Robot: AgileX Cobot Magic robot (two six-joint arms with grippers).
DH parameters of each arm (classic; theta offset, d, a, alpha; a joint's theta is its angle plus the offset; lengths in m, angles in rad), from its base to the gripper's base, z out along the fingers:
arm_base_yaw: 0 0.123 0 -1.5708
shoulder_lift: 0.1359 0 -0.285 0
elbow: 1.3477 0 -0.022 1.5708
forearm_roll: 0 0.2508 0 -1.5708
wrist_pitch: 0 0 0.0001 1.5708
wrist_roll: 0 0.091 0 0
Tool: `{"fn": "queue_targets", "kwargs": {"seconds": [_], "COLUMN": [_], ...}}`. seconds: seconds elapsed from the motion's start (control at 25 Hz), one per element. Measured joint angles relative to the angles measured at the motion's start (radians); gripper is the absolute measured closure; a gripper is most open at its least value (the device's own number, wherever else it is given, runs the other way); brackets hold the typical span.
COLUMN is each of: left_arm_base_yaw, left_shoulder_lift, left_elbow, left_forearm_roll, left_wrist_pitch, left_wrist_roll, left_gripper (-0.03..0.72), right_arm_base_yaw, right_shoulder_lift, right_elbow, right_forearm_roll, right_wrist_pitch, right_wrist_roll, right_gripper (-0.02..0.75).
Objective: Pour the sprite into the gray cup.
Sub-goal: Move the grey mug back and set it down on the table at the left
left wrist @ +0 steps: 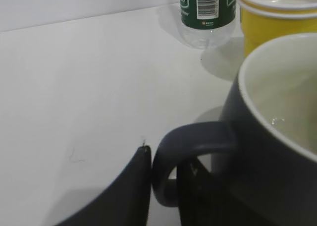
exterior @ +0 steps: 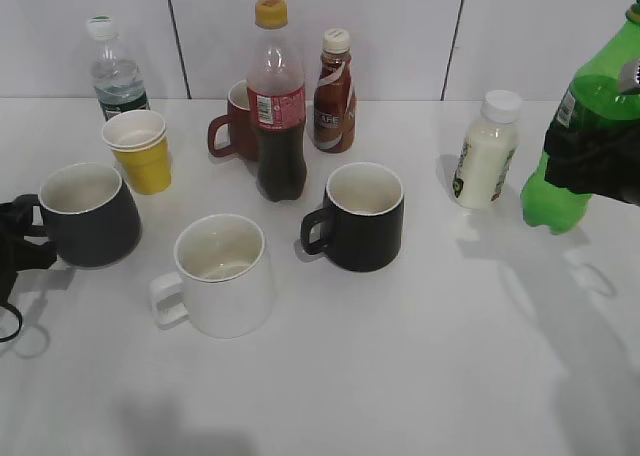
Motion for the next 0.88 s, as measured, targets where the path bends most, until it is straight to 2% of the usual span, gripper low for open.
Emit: {"fn": "queue_targets", "kwargs": {"seconds": [0.32,0.56,0.88], "left_arm_base_yaw": [0.000,0.000,0.000], "left_shoulder_lift": [0.000,-0.005,-0.040], "left_elbow": [0.001,0.002,0.089], "left_forearm_roll": [0.013,0.083,0.100], "left_wrist_pitch": [0.038,0.046,0.011], "left_wrist_roll": [0.000,-0.003,-0.003], "left_gripper": [0.531,0.443,0.414], "right_arm_base_yaw": [0.000,0.000,0.000], "right_shoulder_lift": [0.001,0.001,0.009], "right_elbow": [0.000,0.000,0.000], "right_forearm_roll": [0.000,0.000,0.000], "right_wrist_pitch": [0.000,0.000,-0.009], "right_wrist_roll": [0.003,0.003,0.003], "right_gripper": [0.363,0.363,0.363]}}
